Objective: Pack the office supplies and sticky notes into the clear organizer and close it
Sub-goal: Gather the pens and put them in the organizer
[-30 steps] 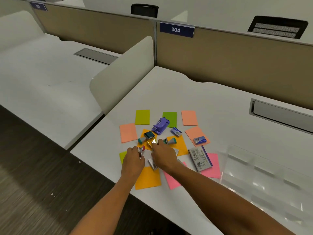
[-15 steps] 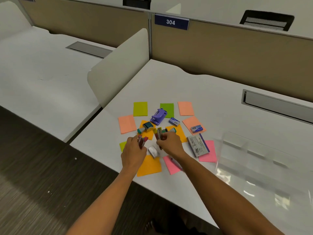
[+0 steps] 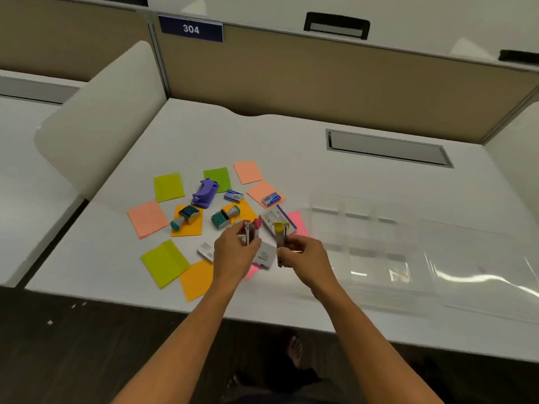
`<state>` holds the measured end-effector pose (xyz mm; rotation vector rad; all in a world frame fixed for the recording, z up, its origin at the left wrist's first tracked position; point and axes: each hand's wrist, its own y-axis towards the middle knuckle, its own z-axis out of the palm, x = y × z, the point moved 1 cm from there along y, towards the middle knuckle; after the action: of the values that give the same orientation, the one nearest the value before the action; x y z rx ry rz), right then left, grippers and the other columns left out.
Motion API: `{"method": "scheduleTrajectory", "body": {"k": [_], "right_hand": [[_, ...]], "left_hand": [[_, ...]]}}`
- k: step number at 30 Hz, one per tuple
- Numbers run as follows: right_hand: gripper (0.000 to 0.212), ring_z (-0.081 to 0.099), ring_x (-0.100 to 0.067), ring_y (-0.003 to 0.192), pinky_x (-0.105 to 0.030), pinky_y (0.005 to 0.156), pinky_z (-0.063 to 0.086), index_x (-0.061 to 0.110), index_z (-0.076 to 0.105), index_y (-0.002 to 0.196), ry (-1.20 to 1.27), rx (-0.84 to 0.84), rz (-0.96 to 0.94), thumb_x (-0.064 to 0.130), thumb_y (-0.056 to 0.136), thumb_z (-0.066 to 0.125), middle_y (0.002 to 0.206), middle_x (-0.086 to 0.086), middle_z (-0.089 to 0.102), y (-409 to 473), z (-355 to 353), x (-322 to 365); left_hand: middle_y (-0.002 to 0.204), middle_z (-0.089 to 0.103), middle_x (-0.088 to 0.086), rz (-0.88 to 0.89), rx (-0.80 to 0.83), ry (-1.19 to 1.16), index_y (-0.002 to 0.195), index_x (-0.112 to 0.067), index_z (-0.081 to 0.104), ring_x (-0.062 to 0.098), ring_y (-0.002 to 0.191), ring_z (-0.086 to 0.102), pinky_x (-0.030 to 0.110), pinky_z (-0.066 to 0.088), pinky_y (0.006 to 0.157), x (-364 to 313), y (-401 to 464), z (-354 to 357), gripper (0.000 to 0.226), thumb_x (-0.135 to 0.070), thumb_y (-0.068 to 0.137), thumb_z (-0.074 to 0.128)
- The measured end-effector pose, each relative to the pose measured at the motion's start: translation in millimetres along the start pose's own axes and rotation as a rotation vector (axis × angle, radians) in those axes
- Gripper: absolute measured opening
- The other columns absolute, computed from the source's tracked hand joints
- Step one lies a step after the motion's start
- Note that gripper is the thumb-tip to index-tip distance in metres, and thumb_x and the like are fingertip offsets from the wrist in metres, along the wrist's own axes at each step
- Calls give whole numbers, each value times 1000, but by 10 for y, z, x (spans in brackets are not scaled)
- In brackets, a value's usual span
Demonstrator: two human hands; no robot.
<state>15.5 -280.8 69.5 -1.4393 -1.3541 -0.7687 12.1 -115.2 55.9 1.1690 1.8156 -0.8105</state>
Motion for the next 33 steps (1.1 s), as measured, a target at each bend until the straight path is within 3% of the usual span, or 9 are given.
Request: {"method": "scheduleTrajectory", "body": {"k": [5,8,11,14,17,20,23,26,33], "right_hand": [[17,71,-12,72,-25,67,59,37,72,85,-18,-124,28,23,76,66,80,14,73,-225,-371,-204],[18,70,-5,73,-19,63,57,45,67,80,-23,-193,50,27,76,67,80,22,71,-294,-532,-269],[21,68,3,76,-11,55,50,48,64,79,-14,-243,70,27,79,69,77,25,69,-331,-676,-339],[19,69,-1,74,-15,60,54,45,65,82,-7,-250,93,27,78,69,81,21,69,-324,-824,-428],[18,70,-4,75,-26,70,60,38,67,92,-28,-235,97,27,78,69,86,16,71,-279,-997,-526],[21,70,-7,78,-28,75,60,29,68,102,-62,-229,88,26,82,70,91,13,70,-221,-1158,-609],[23,67,-6,80,-19,71,54,27,65,106,-149,-217,65,28,84,69,94,12,69,-177,-1261,-655],[24,65,-3,80,-10,66,44,26,63,109,-203,-203,39,30,86,69,94,11,67,-117,-1328,-672],[12,64,-6,74,-22,70,52,33,62,92,-313,-109,-23,31,81,67,86,14,65,40,-1471,-729]], "left_hand": [[115,65,-2,56,103,6,128,-22,56,10,88,61,20,50,68,-209,-165,315,51,-32,81,73],[120,63,-1,47,179,0,135,-23,45,19,100,62,29,52,77,-323,-240,478,63,-32,80,74],[122,63,1,72,224,50,134,-22,46,23,100,63,38,55,87,-437,-306,642,61,-32,80,73],[124,63,2,91,251,124,133,-21,48,24,104,63,42,53,92,-539,-323,807,61,-32,79,74],[121,63,2,82,297,230,131,-21,48,20,103,61,33,50,86,-613,-310,984,60,-33,79,74],[113,65,0,85,358,330,126,-22,50,9,80,58,18,45,67,-677,-299,1160,56,-33,77,74],[111,64,1,98,371,441,123,-20,51,15,88,58,23,42,69,-724,-276,1327,54,-33,77,76],[106,63,3,129,358,577,116,-18,52,14,80,52,24,41,67,-756,-242,1472,45,-31,79,74],[94,60,4,10,371,757,108,-15,55,16,78,55,23,41,66,-714,-198,1706,38,-24,77,76]]}}
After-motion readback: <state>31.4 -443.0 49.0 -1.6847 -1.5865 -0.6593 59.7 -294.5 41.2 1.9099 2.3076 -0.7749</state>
